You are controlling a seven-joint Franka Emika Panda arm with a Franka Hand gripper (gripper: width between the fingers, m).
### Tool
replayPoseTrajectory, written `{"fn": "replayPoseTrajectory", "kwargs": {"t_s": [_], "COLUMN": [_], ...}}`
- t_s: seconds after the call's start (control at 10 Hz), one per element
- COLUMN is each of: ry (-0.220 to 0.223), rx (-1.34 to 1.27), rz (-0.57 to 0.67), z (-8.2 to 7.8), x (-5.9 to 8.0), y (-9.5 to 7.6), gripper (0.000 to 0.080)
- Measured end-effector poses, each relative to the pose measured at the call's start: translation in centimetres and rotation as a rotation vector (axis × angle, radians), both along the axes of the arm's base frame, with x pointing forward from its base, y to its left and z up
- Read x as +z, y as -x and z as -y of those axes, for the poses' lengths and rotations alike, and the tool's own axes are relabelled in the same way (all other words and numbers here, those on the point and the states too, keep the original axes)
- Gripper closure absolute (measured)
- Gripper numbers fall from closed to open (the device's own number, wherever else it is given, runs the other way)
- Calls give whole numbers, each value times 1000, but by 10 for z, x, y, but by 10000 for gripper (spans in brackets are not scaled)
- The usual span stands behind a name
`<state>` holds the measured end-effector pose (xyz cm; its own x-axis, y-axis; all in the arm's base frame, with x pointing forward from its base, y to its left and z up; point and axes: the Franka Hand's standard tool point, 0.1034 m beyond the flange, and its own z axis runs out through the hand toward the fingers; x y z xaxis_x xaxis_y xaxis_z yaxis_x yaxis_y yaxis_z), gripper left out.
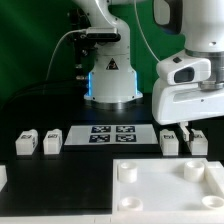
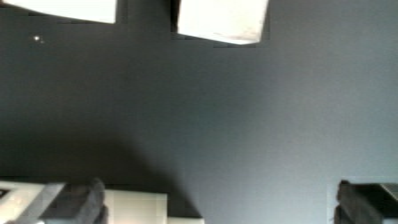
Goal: Assemble one leg
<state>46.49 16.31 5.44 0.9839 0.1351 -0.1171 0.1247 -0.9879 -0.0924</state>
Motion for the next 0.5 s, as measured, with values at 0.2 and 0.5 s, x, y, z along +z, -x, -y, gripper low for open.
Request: {"fn": "replayPoseTrajectory", "kwargs": {"t_s": [0.2,0.5], "ry": [44,79], "rx": [-15,-16], "rz": [-208,-571], "z": [0,-3], "x": [1,-9], "y": [16,23], "gripper": [150,150]}}
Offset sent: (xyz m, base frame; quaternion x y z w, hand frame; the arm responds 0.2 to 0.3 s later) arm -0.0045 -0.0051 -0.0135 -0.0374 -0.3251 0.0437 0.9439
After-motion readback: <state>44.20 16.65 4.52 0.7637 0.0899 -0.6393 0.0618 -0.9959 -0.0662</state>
